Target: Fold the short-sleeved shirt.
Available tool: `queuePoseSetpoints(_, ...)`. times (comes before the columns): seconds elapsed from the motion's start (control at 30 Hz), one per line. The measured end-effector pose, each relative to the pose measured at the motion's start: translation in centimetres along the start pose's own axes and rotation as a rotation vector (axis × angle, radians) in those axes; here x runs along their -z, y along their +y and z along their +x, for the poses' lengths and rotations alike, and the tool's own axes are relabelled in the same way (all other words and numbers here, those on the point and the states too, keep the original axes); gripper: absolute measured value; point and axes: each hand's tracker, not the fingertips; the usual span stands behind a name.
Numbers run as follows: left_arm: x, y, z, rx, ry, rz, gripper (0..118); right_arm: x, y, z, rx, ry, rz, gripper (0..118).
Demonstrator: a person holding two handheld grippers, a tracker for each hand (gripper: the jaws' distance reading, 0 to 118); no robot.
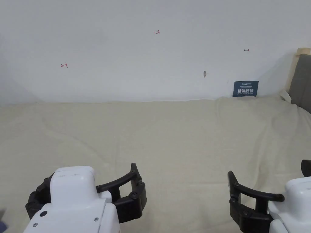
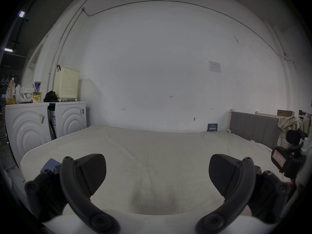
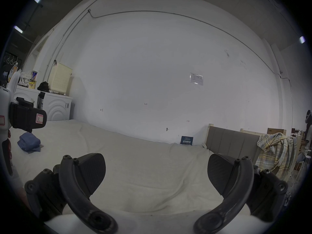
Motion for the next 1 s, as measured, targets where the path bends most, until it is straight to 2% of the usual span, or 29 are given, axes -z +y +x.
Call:
queuePoseSetpoints(0.33, 0.2, 0.3, 0.2, 0.016, 0.024, 0.01, 118, 0.5, 0.0, -0.1, -0.03, 0.02, -0.01, 118)
queuePoseSetpoints(0.7, 0.7, 0.4, -0.6, -0.015, 0.039, 0.008, 118, 0.7, -0.2, 0.1, 0.008, 0.019, -0.014, 118)
queuePoseSetpoints(1.0, 0.6, 0.6, -1.0, -0.034, 0.031, 0.011, 118, 0.8, 0.0, -0.1, 0.005, 0.027, -0.019, 118)
